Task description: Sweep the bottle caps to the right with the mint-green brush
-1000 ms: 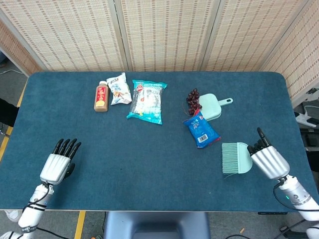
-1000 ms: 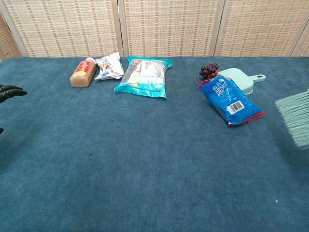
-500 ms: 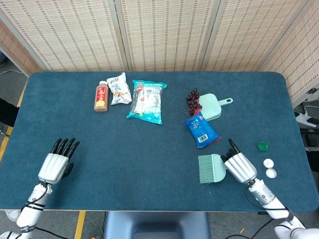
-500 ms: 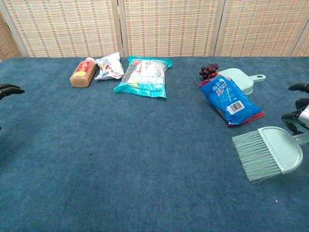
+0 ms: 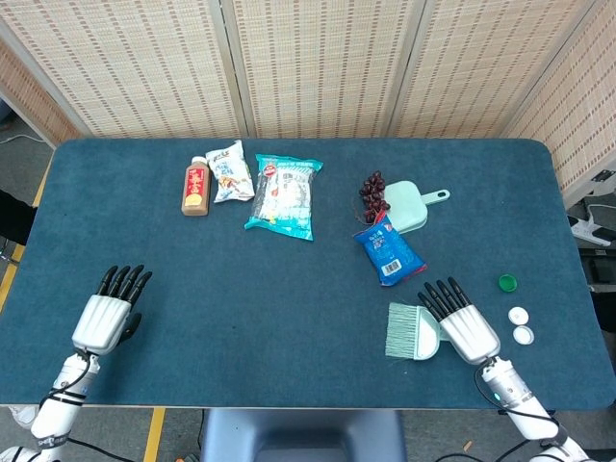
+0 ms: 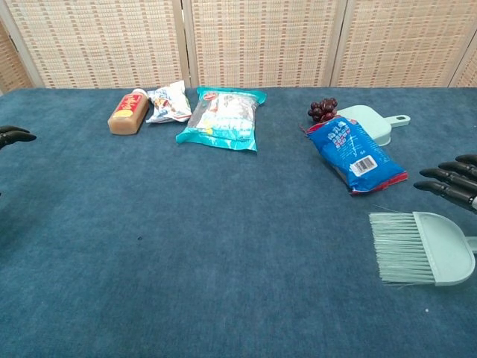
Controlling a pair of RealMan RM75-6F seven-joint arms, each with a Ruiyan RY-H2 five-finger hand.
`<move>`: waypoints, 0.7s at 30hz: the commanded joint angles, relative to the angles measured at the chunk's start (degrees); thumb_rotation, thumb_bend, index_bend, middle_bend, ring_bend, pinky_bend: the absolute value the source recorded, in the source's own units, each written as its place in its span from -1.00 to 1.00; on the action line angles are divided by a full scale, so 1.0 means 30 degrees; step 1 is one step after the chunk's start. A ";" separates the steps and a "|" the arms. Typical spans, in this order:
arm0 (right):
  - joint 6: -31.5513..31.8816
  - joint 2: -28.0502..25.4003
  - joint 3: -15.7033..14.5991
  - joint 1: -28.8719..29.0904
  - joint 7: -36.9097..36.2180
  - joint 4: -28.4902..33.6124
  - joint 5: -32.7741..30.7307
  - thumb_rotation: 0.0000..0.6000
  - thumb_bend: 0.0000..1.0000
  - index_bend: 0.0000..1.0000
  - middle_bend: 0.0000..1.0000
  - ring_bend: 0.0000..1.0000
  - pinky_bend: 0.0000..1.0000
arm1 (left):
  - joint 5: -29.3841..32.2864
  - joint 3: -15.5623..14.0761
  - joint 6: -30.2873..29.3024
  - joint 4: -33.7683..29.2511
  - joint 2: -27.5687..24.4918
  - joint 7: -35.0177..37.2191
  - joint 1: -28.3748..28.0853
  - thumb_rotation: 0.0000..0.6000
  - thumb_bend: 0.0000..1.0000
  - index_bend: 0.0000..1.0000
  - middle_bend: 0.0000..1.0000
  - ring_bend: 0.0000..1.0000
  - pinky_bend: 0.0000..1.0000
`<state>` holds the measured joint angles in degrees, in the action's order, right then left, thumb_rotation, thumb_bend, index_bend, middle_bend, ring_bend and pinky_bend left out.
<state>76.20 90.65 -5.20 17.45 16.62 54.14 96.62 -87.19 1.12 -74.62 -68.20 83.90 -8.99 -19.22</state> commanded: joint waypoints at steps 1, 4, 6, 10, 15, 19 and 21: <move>-0.2455 -0.4634 -0.0460 -0.0394 0.0920 0.7050 -0.1885 0.79 -0.71 -1.00 -1.00 -1.00 -1.00 | -0.0021 -0.0012 -0.0030 -0.0055 -0.0019 -0.0034 0.0008 1.00 -0.09 -1.00 -1.00 -1.00 -0.97; -0.3793 -0.6845 -0.0191 -0.0066 0.0766 1.0097 -0.3337 0.80 -0.72 -1.00 -1.00 -1.00 -1.00 | -0.0143 -0.0130 -0.0163 -0.0092 -0.0070 0.0000 0.0101 1.00 -0.09 -1.00 -1.00 -1.00 -0.97; -0.4202 -0.7806 0.0401 0.0124 0.1117 1.1197 -0.4550 0.81 -0.73 -1.00 -1.00 -1.00 -1.00 | -0.0179 -0.0145 -0.0193 -0.0098 -0.0075 0.0020 0.0109 1.00 -0.10 -1.00 -1.00 -1.00 -0.97; -0.3801 -0.8275 0.1451 0.0203 0.4044 1.1630 -0.6559 0.82 -0.75 -1.00 -1.00 -1.00 -1.00 | -0.0224 -0.0152 -0.0260 -0.0105 -0.0085 0.0066 0.0128 1.00 -0.10 -1.00 -1.00 -1.00 -0.96; -0.2996 -0.8504 0.2022 -0.0217 0.3744 1.2774 -0.7493 0.81 -0.78 -1.00 -1.00 -1.00 -1.00 | -0.0368 -0.0161 -0.0559 -0.0220 -0.0157 0.0050 0.0213 1.00 -0.10 -1.00 -1.00 -1.00 -0.96; 0.0513 -0.7441 0.2296 -0.1679 0.0549 1.2244 -0.5704 0.79 -0.78 -1.00 -1.00 -1.00 -1.00 | -0.0756 -0.0141 -0.1117 -0.0188 -0.0166 0.0341 0.0251 1.00 -0.10 -1.00 -1.00 -1.00 -0.96; 0.2344 -0.6498 0.2306 -0.2601 0.0395 1.1477 -0.5355 0.78 -0.78 -1.00 -1.00 -1.00 -1.00 | -0.1155 -0.0140 -0.1650 0.0035 -0.0106 0.0965 0.0271 1.00 -0.10 -1.00 -1.00 -1.00 -0.96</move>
<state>72.17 67.36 0.16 14.92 26.14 90.03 77.75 -89.65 0.68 -78.30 -68.63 83.45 -7.49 -18.47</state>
